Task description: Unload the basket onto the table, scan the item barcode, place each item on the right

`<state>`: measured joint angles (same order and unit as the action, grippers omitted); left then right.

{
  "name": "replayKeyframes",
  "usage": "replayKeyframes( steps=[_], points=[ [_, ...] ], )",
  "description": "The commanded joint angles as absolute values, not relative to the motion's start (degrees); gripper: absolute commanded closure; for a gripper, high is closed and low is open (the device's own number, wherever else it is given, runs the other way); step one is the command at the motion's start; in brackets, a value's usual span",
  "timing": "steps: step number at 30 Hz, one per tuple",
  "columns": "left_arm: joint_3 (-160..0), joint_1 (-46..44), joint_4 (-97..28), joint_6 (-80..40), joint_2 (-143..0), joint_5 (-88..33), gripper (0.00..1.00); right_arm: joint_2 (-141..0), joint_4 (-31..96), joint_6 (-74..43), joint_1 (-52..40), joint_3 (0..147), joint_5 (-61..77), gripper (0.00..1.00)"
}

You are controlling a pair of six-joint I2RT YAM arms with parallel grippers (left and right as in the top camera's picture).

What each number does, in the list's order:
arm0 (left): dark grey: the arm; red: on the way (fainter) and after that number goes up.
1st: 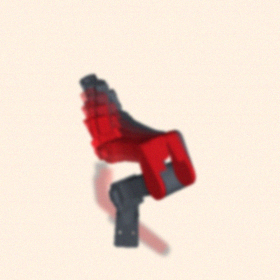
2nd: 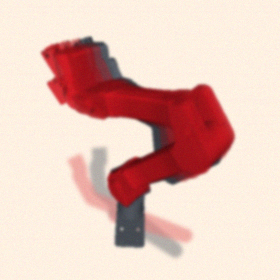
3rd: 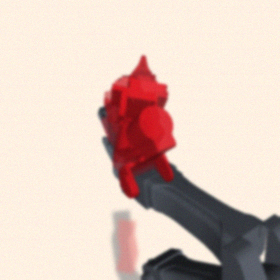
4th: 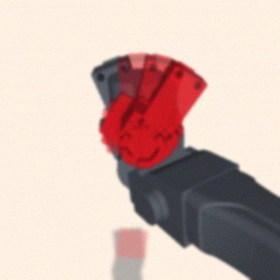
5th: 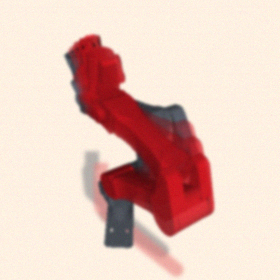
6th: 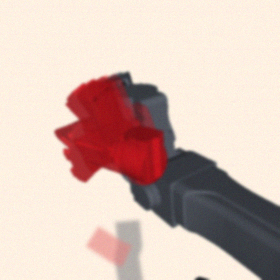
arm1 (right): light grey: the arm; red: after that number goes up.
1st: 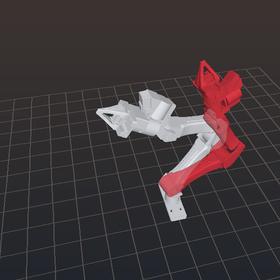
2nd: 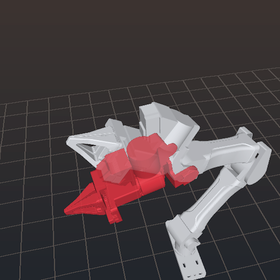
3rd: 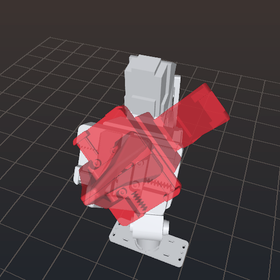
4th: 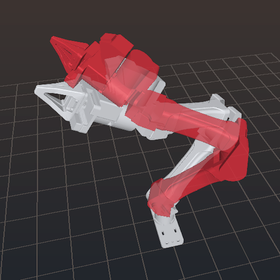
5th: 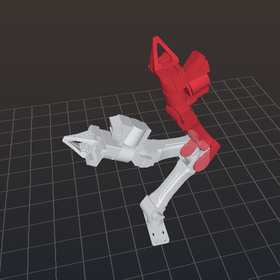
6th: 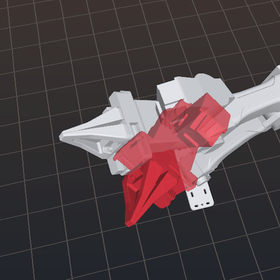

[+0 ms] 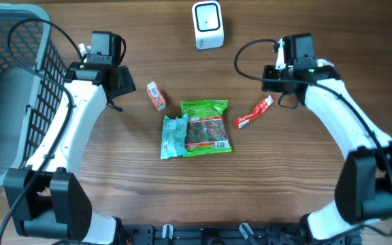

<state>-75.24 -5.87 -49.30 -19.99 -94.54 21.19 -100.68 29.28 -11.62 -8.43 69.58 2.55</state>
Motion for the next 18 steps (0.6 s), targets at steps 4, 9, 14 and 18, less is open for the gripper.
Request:
replayKeyframes(
  steps=[4,9,14,18],
  points=[
    [-75.2,-5.7,-49.3,-19.3,-94.2,21.9,0.0,-109.3,27.3,-8.7,-8.3,69.7,2.6,0.96],
    [-75.2,-5.7,-49.3,-19.3,-94.2,21.9,0.0,-109.2,31.4,-9.0,-8.3,69.7,3.0,0.96],
    [-75.2,-5.7,-49.3,-19.3,-94.2,21.9,0.0,-109.2,41.9,-9.0,-8.3,69.7,2.6,0.96],
    [-75.2,-5.7,-49.3,-19.3,-94.2,21.9,0.0,-109.2,52.6,-9.2,-8.3,69.7,3.8,0.96]
  ],
)
